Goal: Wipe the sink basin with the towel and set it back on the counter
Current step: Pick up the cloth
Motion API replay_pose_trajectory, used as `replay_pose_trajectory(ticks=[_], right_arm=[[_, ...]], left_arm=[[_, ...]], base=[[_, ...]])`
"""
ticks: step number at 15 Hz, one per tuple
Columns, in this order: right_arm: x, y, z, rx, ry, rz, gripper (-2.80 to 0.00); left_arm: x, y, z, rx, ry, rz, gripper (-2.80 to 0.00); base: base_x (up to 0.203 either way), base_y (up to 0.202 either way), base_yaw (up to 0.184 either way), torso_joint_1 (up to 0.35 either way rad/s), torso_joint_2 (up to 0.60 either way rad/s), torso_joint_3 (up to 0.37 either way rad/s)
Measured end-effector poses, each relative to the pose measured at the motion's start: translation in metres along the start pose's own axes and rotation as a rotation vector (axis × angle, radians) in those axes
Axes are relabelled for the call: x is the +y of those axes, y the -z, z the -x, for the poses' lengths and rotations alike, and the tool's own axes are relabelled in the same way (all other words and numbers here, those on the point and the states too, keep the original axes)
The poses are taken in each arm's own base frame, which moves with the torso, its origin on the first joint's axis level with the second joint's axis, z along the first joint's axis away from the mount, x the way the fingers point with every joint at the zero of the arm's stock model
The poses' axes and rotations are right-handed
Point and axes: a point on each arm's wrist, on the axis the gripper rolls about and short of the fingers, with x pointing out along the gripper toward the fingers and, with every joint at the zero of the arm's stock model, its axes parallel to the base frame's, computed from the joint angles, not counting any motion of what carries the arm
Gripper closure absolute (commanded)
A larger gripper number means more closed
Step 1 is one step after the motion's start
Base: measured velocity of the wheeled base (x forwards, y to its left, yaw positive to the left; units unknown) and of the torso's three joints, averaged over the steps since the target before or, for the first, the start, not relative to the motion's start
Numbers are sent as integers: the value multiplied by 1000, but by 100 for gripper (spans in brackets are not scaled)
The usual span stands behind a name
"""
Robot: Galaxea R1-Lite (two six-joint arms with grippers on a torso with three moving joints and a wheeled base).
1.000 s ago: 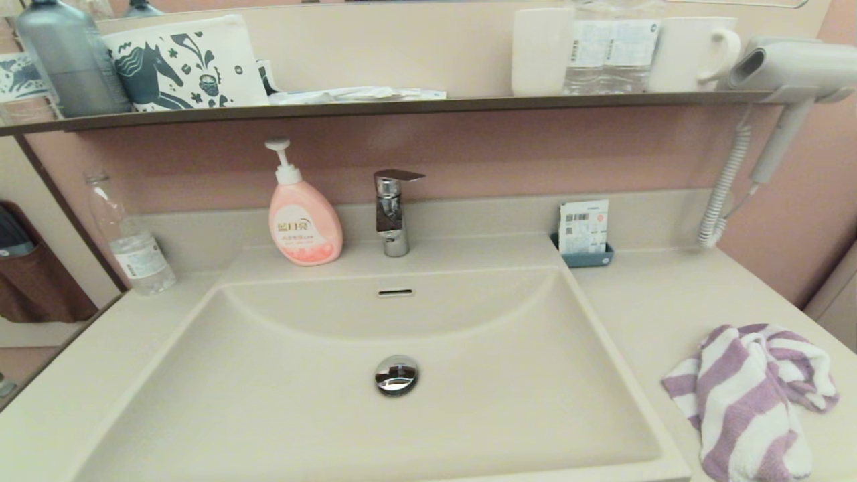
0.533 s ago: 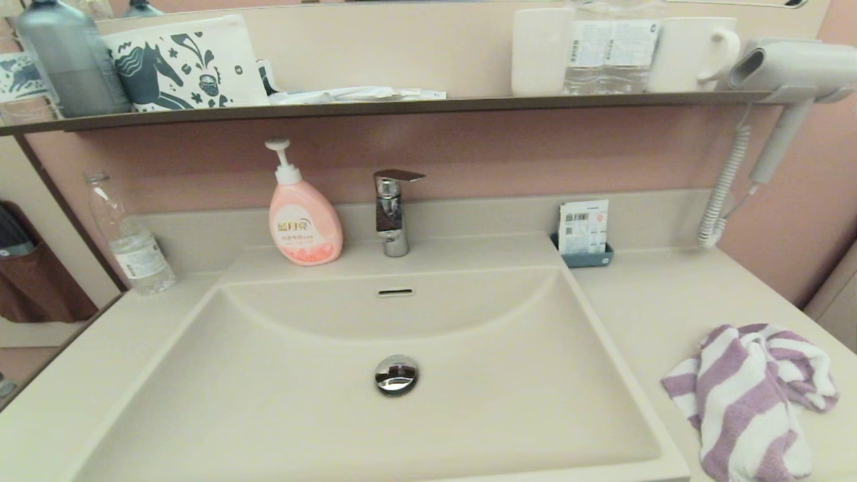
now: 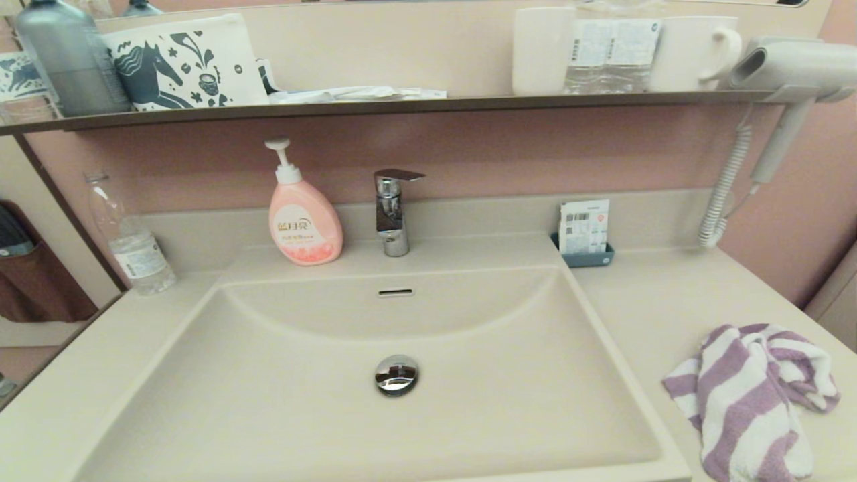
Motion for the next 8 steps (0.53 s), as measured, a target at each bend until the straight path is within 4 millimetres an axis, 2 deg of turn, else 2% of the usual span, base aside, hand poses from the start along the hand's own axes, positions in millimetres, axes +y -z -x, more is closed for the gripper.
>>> replay_pose_trajectory(ticks=[1,5,8], right_arm=[[3,-10,-8,58,21,36,-280],[23,-32,-34,159,118,248,-280],[48,-29,-42,229,69,386,-280]], left_arm=[[0,0,0,0,0,0,0],[0,0,0,1,1,0,0],[0,0,0,1,0,-1,0]], base=[[0,0,0,0,0,0],[0,0,0,0,0,0],[0,0,0,0,0,0]])
